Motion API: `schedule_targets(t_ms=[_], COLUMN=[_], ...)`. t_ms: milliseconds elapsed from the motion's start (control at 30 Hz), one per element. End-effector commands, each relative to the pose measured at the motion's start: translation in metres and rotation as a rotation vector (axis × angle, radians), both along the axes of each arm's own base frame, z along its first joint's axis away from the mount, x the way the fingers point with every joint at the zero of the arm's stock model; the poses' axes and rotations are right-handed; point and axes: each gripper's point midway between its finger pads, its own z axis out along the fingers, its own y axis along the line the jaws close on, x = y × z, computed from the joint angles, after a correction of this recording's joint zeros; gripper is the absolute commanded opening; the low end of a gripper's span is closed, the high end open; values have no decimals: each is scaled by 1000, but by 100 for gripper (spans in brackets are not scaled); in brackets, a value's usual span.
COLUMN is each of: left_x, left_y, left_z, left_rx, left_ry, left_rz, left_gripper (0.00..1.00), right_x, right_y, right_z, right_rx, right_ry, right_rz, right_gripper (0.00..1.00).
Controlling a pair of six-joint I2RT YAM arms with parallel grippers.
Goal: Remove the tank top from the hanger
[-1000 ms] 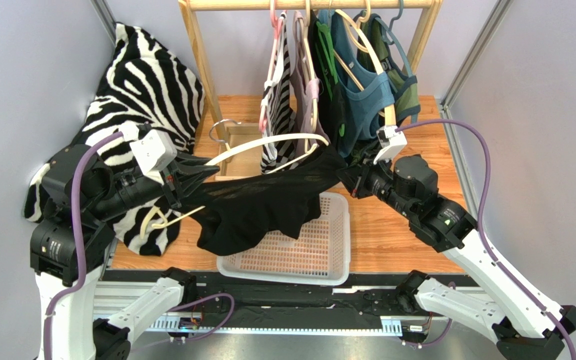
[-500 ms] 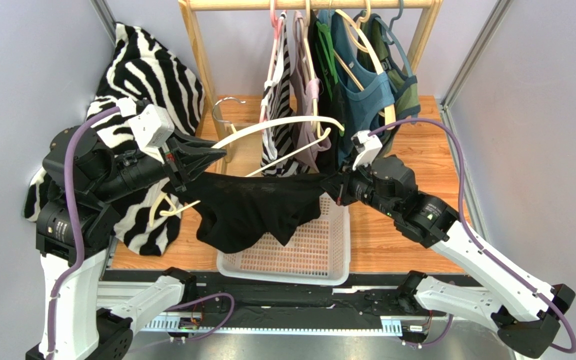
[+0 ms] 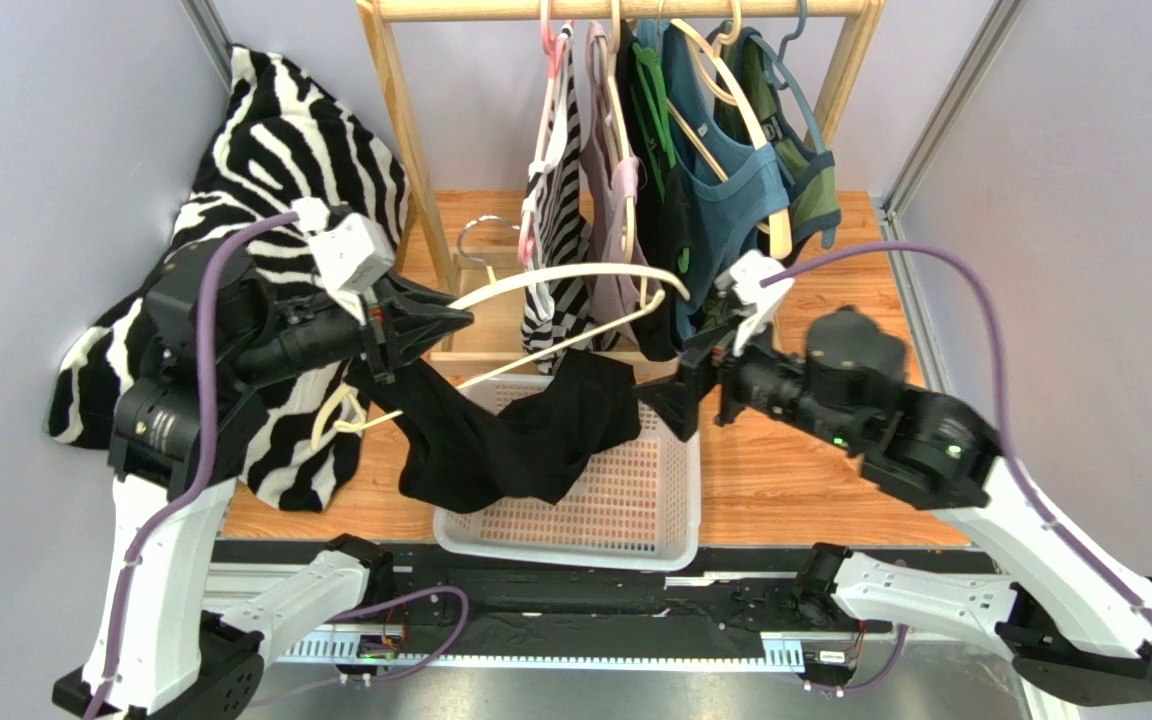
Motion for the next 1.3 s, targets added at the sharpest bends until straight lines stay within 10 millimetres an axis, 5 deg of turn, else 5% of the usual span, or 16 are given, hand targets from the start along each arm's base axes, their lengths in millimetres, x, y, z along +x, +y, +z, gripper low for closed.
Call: schedule_targets(t_ms=[0,367,533,900,1200,1267], left_x=[-2,-41,-62,-70,-60,-57], left_y=[-9,-28,-29,-30,-34,-33], left_z=[-13,-33,-38,-33,-17,-18], left_rx=[56,141,161,179,177,185], left_ry=[-20,-44,-68,-150,-200,-199], left_rz=[-65,-325,-430,-498,-478,-464], left_gripper=[0,0,0,0,0,0], right_x=[-26,-14,-18,-49,-56,-55], right_y=[-17,-2,7,24,25,20], right_z=[36,64,60,38,26,33], right_rx=[-63,-111,-118,-108,-110,-98], right_ry=[-151,-349,-349,-241,-189,-224], right_rz=[145,207,267,461,485,467], right_gripper=[91,90,90,77,40,0])
